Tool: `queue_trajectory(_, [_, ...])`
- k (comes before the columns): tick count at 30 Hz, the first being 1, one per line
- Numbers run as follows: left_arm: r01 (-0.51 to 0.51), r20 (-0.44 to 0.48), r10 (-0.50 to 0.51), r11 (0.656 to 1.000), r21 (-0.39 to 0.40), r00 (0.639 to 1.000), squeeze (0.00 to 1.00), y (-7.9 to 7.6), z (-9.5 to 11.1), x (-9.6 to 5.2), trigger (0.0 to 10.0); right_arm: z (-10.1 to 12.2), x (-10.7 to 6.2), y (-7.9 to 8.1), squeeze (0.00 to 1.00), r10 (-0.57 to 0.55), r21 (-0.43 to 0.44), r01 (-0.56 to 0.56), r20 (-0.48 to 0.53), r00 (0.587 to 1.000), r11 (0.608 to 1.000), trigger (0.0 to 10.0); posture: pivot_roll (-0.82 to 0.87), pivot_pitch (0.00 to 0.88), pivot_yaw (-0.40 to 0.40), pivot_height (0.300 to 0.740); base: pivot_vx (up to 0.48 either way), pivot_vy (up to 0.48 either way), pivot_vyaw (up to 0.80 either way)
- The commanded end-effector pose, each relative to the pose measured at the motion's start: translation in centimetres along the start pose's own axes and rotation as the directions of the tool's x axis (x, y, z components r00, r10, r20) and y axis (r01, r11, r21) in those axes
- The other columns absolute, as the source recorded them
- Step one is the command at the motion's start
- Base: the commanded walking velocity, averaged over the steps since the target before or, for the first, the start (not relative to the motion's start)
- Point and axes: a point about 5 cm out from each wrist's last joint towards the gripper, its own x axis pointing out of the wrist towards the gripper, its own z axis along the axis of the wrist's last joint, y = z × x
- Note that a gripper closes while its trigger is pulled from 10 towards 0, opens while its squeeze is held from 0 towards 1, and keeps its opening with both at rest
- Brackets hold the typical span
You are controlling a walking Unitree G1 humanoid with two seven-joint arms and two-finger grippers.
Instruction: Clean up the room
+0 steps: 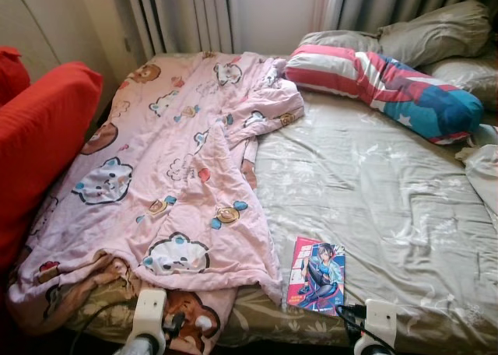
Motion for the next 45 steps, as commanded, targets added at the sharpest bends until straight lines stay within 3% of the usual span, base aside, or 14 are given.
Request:
queue_trajectory(1, [-0.010,0.112,0.012,1.000,-0.017,0.994,0.00,0.3,2.5,0.7,10.0,1.4,0.5,0.1,0.00,-0.006,0.016,0.005,0.070,0.997,1.000,10.0,0.04,0.132,0.005,0.740,0.000,0.000,0.00])
queue_trajectory(2, [-0.011,0.198,0.015,1.000,-0.019,0.980,0.00,0.4,4.7,1.2,10.0,2.8,1.0,0.2,0.00,-0.005,0.020,0.002,0.121,0.993,1.000,10.0,0.04,0.134,0.003,0.740,0.000,0.000,0.00])
queue_trajectory(4, [-0.014,0.288,0.016,1.000,-0.011,0.957,0.00,0.5,7.3,1.6,10.0,4.6,1.7,0.4,0.00,0.006,0.020,-0.010,0.189,0.982,1.000,10.0,0.04,0.136,0.000,0.740,0.000,0.000,0.00])
queue_trajectory(8, [-0.014,0.429,0.006,1.000,0.014,0.903,0.00,0.4,10.5,1.6,10.0,8.3,2.3,1.2,0.00,0.057,-0.020,-0.053,0.344,0.937,0.998,10.0,0.03,0.137,-0.003,0.740,0.000,0.000,0.00])
queue_trajectory(11, [-0.020,0.490,0.017,1.000,0.001,0.871,0.00,0.9,10.5,0.9,10.0,9.2,1.9,1.0,0.00,0.079,-0.050,-0.064,0.423,0.903,0.997,10.0,0.01,0.138,-0.013,0.740,0.000,0.000,0.00])
queue_trajectory(15, [-0.024,0.503,0.020,1.000,0.003,0.864,0.00,1.1,9.7,0.2,10.0,9.5,1.5,0.7,0.00,0.082,-0.060,-0.062,0.457,0.886,0.996,10.0,0.02,0.140,-0.016,0.740,0.000,0.000,0.00])
queue_trajectory(29, [0.014,0.505,-0.003,1.000,-0.019,0.863,0.00,-0.4,10.3,0.6,10.0,8.6,1.6,0.9,0.00,0.090,-0.093,-0.057,0.396,0.914,0.994,10.0,0.01,0.132,-0.020,0.740,0.000,0.000,0.00])
queue_trajectory(40, [0.022,0.498,-0.012,1.000,-0.014,0.867,0.00,-0.2,10.1,0.6,10.0,8.3,1.7,0.8,0.00,0.092,-0.100,-0.059,0.373,0.923,0.993,10.0,0.02,0.148,-0.020,0.670,0.000,0.000,0.00])
queue_trajectory(45, [0.029,0.494,-0.020,1.000,-0.010,0.869,0.00,-0.1,10.2,0.6,10.0,8.0,1.6,1.1,0.00,0.094,-0.100,-0.061,0.367,0.925,0.993,10.0,0.02,0.160,-0.017,0.670,0.000,0.000,0.00])
